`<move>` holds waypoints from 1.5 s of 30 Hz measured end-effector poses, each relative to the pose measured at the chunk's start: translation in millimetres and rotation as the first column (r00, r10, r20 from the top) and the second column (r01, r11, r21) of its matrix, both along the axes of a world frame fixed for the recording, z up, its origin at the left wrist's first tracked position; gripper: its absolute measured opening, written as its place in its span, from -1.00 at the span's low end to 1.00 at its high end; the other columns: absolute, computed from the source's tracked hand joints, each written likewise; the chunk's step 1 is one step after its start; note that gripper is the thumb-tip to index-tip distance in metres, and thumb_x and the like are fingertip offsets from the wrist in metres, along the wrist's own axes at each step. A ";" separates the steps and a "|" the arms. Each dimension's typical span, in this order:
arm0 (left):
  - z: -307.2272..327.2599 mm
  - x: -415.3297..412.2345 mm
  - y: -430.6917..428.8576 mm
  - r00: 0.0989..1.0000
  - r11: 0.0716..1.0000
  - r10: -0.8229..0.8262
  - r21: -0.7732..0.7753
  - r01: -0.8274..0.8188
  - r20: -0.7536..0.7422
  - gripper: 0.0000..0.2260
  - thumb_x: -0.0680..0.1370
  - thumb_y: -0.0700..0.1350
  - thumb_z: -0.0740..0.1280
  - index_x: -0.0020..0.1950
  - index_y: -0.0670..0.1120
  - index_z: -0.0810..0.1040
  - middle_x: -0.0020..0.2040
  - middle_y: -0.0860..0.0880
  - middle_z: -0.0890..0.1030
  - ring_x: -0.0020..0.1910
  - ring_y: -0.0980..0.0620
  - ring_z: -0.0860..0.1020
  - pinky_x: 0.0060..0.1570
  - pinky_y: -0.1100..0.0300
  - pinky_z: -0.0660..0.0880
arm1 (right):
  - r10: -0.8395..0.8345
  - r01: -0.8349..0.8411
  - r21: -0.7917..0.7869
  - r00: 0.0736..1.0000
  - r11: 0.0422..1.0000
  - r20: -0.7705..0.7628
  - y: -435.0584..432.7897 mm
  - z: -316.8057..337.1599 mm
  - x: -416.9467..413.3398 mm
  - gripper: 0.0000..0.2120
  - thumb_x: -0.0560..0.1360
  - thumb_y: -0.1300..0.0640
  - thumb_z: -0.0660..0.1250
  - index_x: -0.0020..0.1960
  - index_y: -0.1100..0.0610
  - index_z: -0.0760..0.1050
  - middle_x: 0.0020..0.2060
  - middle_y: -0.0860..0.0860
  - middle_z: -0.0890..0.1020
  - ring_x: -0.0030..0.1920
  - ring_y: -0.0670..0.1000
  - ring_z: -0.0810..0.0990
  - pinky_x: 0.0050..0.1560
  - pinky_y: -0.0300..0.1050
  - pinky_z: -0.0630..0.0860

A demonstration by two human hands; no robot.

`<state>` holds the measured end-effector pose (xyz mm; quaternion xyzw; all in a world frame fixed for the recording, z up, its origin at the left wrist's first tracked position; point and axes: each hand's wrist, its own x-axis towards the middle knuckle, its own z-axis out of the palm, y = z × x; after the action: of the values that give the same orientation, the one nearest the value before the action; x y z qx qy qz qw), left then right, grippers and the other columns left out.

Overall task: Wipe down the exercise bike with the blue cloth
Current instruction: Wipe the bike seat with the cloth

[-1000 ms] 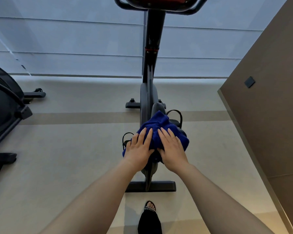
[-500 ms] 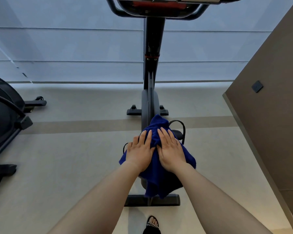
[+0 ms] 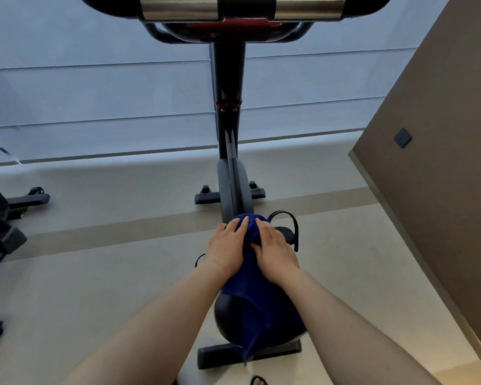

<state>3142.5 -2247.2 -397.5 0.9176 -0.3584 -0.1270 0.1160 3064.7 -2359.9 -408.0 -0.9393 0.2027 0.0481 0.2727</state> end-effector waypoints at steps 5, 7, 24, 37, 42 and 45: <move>2.6 23.7 2.5 0.978 0.981 -0.194 -0.021 0.193 -0.081 -0.41 0.56 -0.22 0.17 0.52 0.02 -0.02 0.49 -0.01 0.16 0.34 -0.11 0.22 0.34 0.09 0.22 | -0.148 0.149 -0.011 0.988 0.989 0.044 13.5 8.9 -0.9 -0.54 0.55 0.04 0.17 0.42 0.07 0.16 0.36 0.03 0.34 0.28 0.09 0.35 0.19 0.03 0.39; 5.9 26.1 8.1 0.957 0.961 -0.276 -0.029 0.275 -0.087 -0.40 0.55 -0.23 0.16 0.52 0.04 -0.01 0.50 0.00 0.14 0.33 -0.12 0.21 0.34 0.05 0.25 | -0.249 0.253 -0.035 0.965 0.967 0.077 26.0 13.4 -5.4 -0.58 0.53 0.08 0.20 0.37 0.06 0.23 0.31 0.03 0.40 0.22 0.09 0.39 0.17 0.02 0.40; 18.9 -16.1 43.4 0.494 0.491 -0.869 0.074 0.868 -0.029 -0.41 0.57 -0.01 0.15 0.51 0.04 -0.08 0.50 -0.02 0.06 0.33 -0.15 0.16 0.21 -0.04 0.35 | -0.726 0.727 -0.187 0.683 0.661 0.087 139.3 31.6 -96.4 -0.61 0.50 0.10 0.23 0.32 0.06 0.32 0.31 -0.06 0.39 0.30 0.02 0.28 0.28 -0.08 0.29; 18.4 -19.1 17.9 0.466 0.438 -0.881 0.240 0.866 -0.074 -0.43 0.60 0.14 -0.03 0.50 0.05 -0.26 0.54 0.06 -0.17 0.49 -0.04 -0.06 0.39 -0.02 0.04 | -0.826 0.822 -0.188 0.558 0.538 0.076 129.8 24.2 -85.9 -0.55 0.54 0.09 0.20 0.42 -0.01 0.24 0.41 -0.09 0.28 0.38 0.00 0.19 0.24 -0.09 0.35; 20.4 -22.7 -3.6 0.499 0.467 -0.864 0.264 0.844 -0.066 -0.42 0.60 0.09 0.02 0.51 0.01 -0.22 0.54 0.06 -0.11 0.47 -0.05 -0.02 0.33 0.00 0.12 | -0.827 0.811 -0.194 0.563 0.552 -0.001 106.7 25.4 -82.6 -0.53 0.55 0.06 0.18 0.44 -0.02 0.19 0.43 -0.08 0.23 0.38 0.04 0.19 0.25 0.00 0.33; 24.0 -21.1 -9.1 0.497 0.464 -0.866 0.270 0.844 -0.064 -0.41 0.60 0.06 0.08 0.52 0.02 -0.18 0.54 0.05 -0.04 0.45 -0.06 0.03 0.31 -0.02 0.18 | -0.813 0.800 -0.158 0.581 0.579 -0.042 102.2 32.6 -84.7 -0.53 0.54 0.04 0.19 0.43 0.00 0.21 0.42 -0.07 0.25 0.36 0.07 0.21 0.20 0.02 0.38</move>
<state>3121.4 -2256.3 -373.5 0.6257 -0.7528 -0.1769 -0.1021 2980.0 -2257.7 -375.4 -0.7549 0.6247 -0.0422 0.1953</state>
